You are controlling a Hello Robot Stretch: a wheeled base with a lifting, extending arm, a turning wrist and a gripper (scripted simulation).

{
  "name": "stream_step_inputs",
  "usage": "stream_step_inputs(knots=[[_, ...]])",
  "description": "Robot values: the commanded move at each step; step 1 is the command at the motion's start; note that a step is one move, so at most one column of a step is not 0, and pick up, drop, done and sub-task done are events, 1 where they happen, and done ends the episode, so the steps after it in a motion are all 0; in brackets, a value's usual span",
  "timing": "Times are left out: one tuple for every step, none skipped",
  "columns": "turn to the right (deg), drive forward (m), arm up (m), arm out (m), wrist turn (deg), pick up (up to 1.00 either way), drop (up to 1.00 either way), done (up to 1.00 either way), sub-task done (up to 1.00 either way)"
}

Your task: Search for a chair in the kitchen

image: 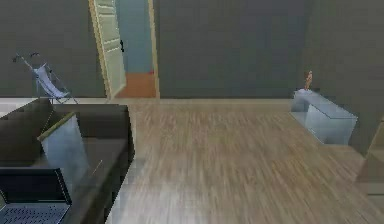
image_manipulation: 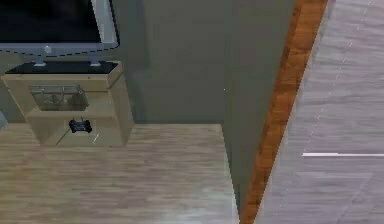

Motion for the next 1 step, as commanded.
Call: stream_step_inputs(knots=[[0.0,1.0,0.0,0.0,0.0,0.0,0.0,0.0,0.0]])
